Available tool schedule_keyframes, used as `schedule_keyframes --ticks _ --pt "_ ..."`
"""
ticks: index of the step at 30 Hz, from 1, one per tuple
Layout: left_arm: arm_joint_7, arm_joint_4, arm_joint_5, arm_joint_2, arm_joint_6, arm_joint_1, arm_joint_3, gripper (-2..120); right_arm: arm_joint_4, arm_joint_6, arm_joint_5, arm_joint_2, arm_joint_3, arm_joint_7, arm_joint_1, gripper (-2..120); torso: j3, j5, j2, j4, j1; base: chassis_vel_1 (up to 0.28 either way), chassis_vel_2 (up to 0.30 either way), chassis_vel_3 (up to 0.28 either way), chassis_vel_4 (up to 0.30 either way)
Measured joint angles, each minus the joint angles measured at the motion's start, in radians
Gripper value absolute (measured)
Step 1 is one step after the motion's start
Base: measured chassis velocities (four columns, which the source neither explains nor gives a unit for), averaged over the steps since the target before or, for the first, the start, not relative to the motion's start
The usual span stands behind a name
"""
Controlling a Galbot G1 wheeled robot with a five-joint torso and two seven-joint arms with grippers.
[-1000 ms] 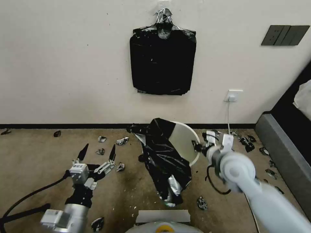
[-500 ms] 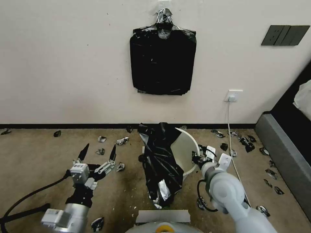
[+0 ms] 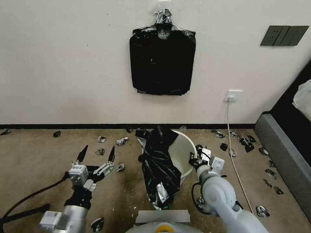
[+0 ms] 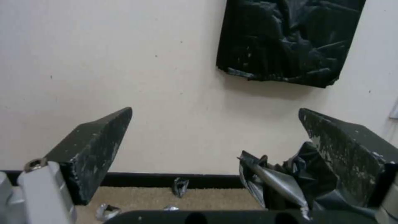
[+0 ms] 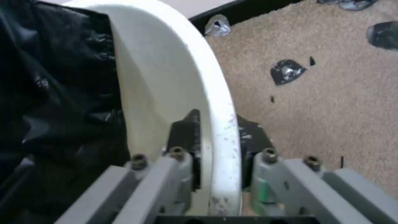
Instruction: Place a trash bag onto the trash bin.
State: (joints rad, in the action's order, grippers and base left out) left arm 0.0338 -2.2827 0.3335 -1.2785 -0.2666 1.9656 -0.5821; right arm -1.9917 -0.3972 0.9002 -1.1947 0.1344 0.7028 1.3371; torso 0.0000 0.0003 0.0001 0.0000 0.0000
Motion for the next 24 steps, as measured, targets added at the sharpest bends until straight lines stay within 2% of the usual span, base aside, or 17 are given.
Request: schedule_keyframes --ticks 1,3,4,9,12,13,16,17,18,20,21,24 --pt "0.0 0.0 0.0 0.0 0.0 0.0 0.0 100 0.0 0.0 0.0 0.0 0.0 0.0 0.0 21 0.0 0.0 0.0 0.0 0.0 0.0 0.0 0.0 0.0" --pt "0.0 0.0 0.001 0.0 0.001 -0.003 0.004 100 -0.016 -0.004 0.008 0.007 -0.003 0.001 0.001 33 0.0 0.0003 0.0 0.0002 0.0 0.0 0.0 0.0 0.0" --pt "0.0 0.0 0.001 0.0 0.001 -0.003 0.004 100 -0.016 -0.004 0.008 0.007 -0.003 0.001 0.001 33 0.0 0.0003 0.0 0.0002 0.0 0.0 0.0 0.0 0.0" --pt "0.002 0.003 0.002 -0.002 0.002 -0.007 0.008 100 -0.056 -0.005 0.014 0.031 0.012 -0.029 0.005 52 0.0 0.0 0.0 0.0001 0.0 0.0 0.0 0.0 0.0" --pt "0.004 0.006 0.006 -0.003 0.002 -0.008 0.009 100 -0.121 -0.007 0.025 0.062 0.031 -0.071 0.016 65 0.0 -0.0002 0.0 0.0001 0.0 0.0 0.0 0.0 0.0" --pt "0.004 0.006 0.006 -0.003 0.002 -0.008 0.009 100 -0.121 -0.007 0.025 0.062 0.031 -0.071 0.016 65 0.0 -0.0002 0.0 0.0001 0.0 0.0 0.0 0.0 0.0" --pt "0.007 0.005 0.017 -0.004 0.002 -0.01 0.004 100 -0.218 -0.017 0.0 0.102 0.051 -0.102 0.054 78 0.0 -0.0002 0.0 0.0001 0.0 0.0 0.0 0.0 0.0" --pt "0.007 0.005 0.017 -0.004 0.002 -0.01 0.004 100 -0.218 -0.017 0.0 0.102 0.051 -0.102 0.054 78 0.0 -0.0002 0.0 0.0001 0.0 0.0 0.0 0.0 0.0" --pt "0.008 0.005 0.023 -0.004 0.002 -0.01 -0.003 100 -0.258 -0.023 -0.028 0.118 0.058 -0.119 0.08 84 0.0 -0.0003 0.0 0.0001 0.0 0.0 0.0 0.0 0.0" --pt "0.01 0.004 0.043 0.0 0.003 -0.01 -0.024 100 -0.336 -0.027 -0.167 0.167 0.056 -0.218 0.161 95 0.0 -0.0003 0.0 -0.0002 0.0 0.0 0.0 0.0 0.0" --pt "0.01 0.004 0.043 0.0 0.003 -0.01 -0.024 100 -0.336 -0.027 -0.167 0.167 0.056 -0.218 0.161 95 0.0 -0.0003 0.0 -0.0002 0.0 0.0 0.0 0.0 0.0" --pt "0.013 0.008 0.056 0.011 0.004 -0.011 -0.043 100 -0.366 -0.014 -0.397 0.237 -0.009 -0.404 0.195 100 0.0 -0.0004 0.0 -0.0003 0.0 0.0 0.0 0.0 0.0"
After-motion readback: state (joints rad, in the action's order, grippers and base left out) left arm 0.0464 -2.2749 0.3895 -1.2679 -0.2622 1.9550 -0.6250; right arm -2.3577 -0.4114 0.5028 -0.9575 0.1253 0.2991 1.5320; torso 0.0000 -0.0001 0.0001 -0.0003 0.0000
